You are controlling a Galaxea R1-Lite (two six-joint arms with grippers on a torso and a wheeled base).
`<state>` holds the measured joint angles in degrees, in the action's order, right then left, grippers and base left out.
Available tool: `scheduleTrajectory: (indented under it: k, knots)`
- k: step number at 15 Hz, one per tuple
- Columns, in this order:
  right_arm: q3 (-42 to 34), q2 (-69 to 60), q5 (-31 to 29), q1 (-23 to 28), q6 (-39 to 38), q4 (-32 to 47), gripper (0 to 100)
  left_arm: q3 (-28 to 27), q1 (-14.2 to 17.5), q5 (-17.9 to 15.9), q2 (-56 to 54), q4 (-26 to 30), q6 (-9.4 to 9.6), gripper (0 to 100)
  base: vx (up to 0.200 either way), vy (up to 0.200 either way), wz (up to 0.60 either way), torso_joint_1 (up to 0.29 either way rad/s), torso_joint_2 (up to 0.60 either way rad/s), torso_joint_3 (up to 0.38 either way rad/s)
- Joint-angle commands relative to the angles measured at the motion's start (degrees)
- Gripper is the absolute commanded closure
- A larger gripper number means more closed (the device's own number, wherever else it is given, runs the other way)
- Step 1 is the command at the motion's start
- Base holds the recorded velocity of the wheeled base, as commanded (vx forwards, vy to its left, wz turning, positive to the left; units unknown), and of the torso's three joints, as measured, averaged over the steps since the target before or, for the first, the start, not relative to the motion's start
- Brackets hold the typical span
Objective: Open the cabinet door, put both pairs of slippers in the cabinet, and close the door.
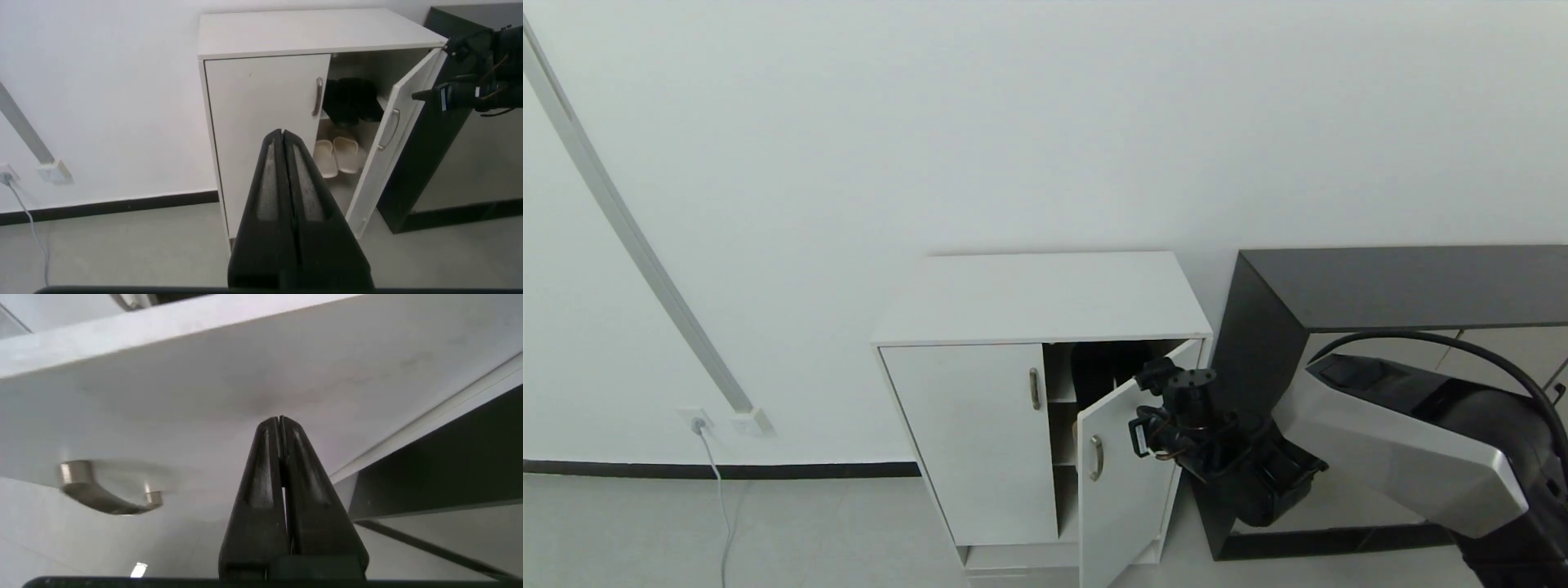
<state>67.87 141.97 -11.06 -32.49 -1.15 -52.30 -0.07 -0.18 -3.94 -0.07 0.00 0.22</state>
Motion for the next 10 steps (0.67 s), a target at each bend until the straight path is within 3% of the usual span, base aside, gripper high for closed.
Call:
scheduleTrajectory:
  k: [1, 10]
  knots:
    - [1.7, 0.7, 0.0, 0.6, 0.0, 0.7, 100, 0.0, 0.0, 0.0, 0.1, 0.0, -0.04, 100, 0.0, 0.0, 0.0, 0.0, 0.0, 0.0]
    - [7.0, 1.5, -0.1, 1.4, 0.0, 4.7, 100, 0.0, -0.1, 0.0, 0.1, 0.0, -0.04, 100, 0.0, 0.0, 0.0, 0.0, 0.0, 0.0]
